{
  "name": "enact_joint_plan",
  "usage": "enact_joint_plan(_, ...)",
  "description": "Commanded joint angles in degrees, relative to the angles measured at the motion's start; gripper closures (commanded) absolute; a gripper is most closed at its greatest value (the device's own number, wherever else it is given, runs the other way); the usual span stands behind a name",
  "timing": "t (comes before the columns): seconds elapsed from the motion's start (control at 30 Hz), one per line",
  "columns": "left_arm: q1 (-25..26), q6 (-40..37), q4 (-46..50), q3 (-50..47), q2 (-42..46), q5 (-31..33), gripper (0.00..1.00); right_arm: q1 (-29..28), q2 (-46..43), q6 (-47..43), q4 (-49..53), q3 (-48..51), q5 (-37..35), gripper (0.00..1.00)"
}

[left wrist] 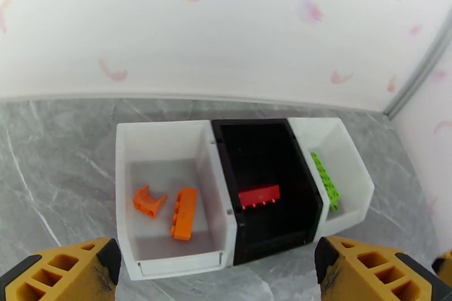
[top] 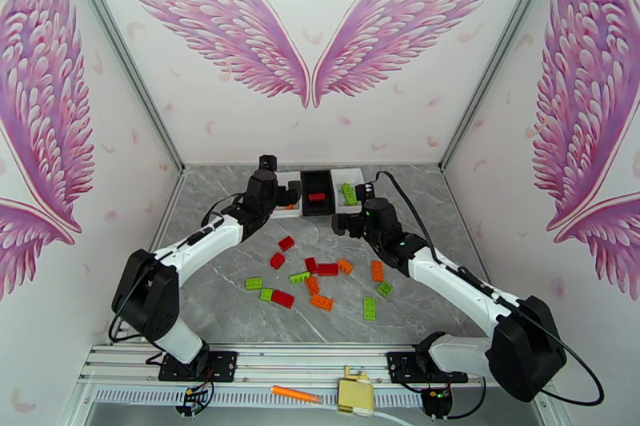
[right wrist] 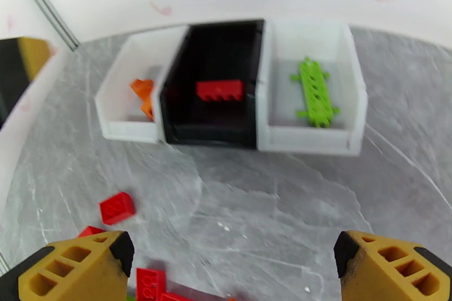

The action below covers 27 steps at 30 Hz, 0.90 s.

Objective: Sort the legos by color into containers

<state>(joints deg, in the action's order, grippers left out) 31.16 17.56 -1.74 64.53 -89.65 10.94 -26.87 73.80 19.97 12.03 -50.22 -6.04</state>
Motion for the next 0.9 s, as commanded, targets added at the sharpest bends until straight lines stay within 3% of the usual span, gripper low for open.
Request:
enact_joint_plan(0.0, 2.19, -12.86, -6.55, -4.85, 4.49, -6.88, 0.04, 2.13, -1.89, 3.99, 8.73, 1.05, -0.05, 0.01)
enact_joint_plan(0.3, 7.13, -18.26, -3.49, -8.01, 9.65, -23.66, 0.01, 5.49, 0.19, 5.34, 20.49, 1.84, 0.52, 0.01)
enact_joint_plan(0.57, 11.45, -25.97, 1.47, -7.93, 9.52, -35.27, 0.01, 5.88, 5.13, 5.31, 25.16, 1.37, 2.01, 0.13)
enact_joint_plan(0.73, 12.57, -27.78, -4.26, -9.91, 7.72, -40.13, 0.01, 5.95, 8.91, 5.17, 26.76, 1.04, 3.47, 0.19)
enact_joint_plan(0.87, 13.69, -30.63, -3.67, -8.92, 5.64, -43.8, 0.01, 5.95, 11.06, 4.81, 27.77, 0.91, 3.88, 0.23)
